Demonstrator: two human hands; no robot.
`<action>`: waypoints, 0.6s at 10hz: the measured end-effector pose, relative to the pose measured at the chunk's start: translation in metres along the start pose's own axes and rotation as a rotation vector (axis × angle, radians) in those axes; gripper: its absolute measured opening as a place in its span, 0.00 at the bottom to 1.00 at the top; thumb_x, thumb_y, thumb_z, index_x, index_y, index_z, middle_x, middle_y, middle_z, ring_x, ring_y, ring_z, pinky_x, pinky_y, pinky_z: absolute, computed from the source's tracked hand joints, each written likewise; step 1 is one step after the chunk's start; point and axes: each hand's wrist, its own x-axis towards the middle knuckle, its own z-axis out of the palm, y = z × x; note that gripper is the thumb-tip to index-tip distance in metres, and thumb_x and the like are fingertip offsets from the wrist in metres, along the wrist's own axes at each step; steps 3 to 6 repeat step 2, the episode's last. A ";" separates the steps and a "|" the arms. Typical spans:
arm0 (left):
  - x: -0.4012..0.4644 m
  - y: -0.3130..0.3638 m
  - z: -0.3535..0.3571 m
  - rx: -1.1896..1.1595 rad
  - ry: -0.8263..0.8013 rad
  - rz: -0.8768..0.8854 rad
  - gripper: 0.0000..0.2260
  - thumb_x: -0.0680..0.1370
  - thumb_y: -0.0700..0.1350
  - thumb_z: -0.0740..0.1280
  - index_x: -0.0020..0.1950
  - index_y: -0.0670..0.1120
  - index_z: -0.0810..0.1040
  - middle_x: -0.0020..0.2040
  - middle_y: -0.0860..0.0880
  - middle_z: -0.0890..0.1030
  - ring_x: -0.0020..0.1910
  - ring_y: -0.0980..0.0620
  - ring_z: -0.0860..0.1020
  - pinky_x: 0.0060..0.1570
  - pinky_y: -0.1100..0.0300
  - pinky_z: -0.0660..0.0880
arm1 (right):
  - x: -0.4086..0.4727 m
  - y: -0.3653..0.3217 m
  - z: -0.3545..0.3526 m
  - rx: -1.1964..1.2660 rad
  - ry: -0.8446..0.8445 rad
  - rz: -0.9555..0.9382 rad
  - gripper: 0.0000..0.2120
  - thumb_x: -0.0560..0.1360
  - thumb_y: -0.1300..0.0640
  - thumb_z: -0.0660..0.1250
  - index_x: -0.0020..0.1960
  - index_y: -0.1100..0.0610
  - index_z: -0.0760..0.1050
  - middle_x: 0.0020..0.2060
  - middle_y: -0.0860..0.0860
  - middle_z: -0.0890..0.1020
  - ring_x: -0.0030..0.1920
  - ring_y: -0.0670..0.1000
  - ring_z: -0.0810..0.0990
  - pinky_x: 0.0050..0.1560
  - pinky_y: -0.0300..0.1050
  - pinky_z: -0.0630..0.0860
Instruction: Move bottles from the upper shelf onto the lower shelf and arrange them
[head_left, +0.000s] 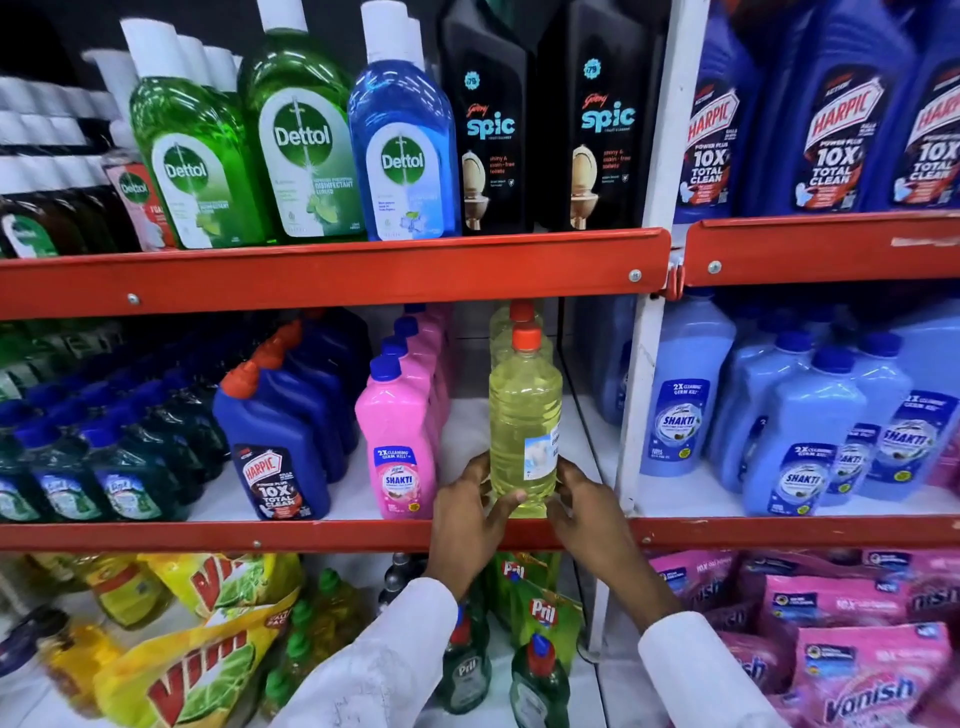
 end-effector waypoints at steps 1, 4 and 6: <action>0.000 0.000 -0.001 0.008 -0.014 0.001 0.31 0.72 0.68 0.66 0.69 0.51 0.76 0.54 0.51 0.87 0.50 0.56 0.83 0.46 0.71 0.76 | 0.000 -0.002 0.000 0.014 -0.013 -0.015 0.27 0.77 0.62 0.65 0.75 0.56 0.66 0.59 0.57 0.84 0.60 0.58 0.82 0.60 0.52 0.79; -0.001 0.002 -0.004 0.002 -0.064 -0.007 0.28 0.76 0.60 0.70 0.72 0.48 0.71 0.60 0.49 0.85 0.57 0.50 0.84 0.52 0.69 0.74 | -0.007 -0.006 -0.007 0.149 0.069 0.008 0.27 0.77 0.65 0.66 0.75 0.58 0.67 0.63 0.56 0.82 0.63 0.54 0.81 0.65 0.48 0.77; -0.001 0.002 -0.004 0.002 -0.064 -0.007 0.28 0.76 0.60 0.70 0.72 0.48 0.71 0.60 0.49 0.85 0.57 0.50 0.84 0.52 0.69 0.74 | -0.007 -0.006 -0.007 0.149 0.069 0.008 0.27 0.77 0.65 0.66 0.75 0.58 0.67 0.63 0.56 0.82 0.63 0.54 0.81 0.65 0.48 0.77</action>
